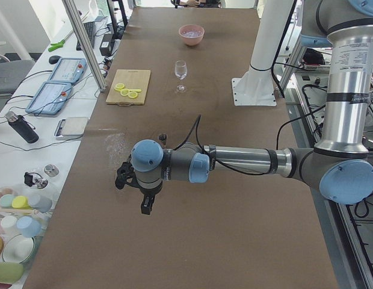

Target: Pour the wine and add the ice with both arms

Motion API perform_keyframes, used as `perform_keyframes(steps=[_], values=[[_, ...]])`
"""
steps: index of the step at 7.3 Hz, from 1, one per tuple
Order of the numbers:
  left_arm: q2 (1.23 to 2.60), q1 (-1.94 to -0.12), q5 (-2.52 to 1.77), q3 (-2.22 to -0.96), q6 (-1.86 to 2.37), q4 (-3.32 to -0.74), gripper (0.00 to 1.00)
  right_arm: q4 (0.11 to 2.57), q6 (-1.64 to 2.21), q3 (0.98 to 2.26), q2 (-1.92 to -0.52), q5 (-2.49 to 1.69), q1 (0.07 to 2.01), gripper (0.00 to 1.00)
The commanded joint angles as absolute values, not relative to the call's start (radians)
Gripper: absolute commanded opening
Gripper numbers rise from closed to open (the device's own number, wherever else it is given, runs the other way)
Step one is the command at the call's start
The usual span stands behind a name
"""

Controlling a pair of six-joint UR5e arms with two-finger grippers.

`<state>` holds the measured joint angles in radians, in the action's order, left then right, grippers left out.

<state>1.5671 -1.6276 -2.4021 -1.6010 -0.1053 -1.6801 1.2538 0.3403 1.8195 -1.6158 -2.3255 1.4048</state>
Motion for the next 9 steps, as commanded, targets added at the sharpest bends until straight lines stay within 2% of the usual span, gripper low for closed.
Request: perform_keyframes(steps=[1,3,4,6,8,9], values=[[1.554,-1.628,-2.404,-1.604,-0.104,-1.715,0.99,1.25,0.544,1.932,-1.675,-2.319,1.311,0.99],[1.555,-1.628,-2.405,-1.606,-0.104,-1.715,0.99,1.197,0.705,2.009,-1.756,-2.266,1.202,0.99],[1.555,-1.628,-2.405,-1.611,-0.104,-1.715,0.99,1.054,0.844,2.008,-1.805,-2.188,1.119,0.99],[1.562,-1.628,-2.405,-1.611,-0.104,-1.715,0.99,0.996,1.03,2.002,-1.822,-1.946,0.905,0.99],[1.563,-1.628,-2.405,-1.612,-0.104,-1.715,0.99,0.971,1.026,1.964,-1.844,-1.922,0.887,0.93],[1.563,-1.628,-2.405,-1.612,-0.106,-1.715,0.99,0.871,1.028,1.903,-1.847,-1.922,0.887,0.89]])
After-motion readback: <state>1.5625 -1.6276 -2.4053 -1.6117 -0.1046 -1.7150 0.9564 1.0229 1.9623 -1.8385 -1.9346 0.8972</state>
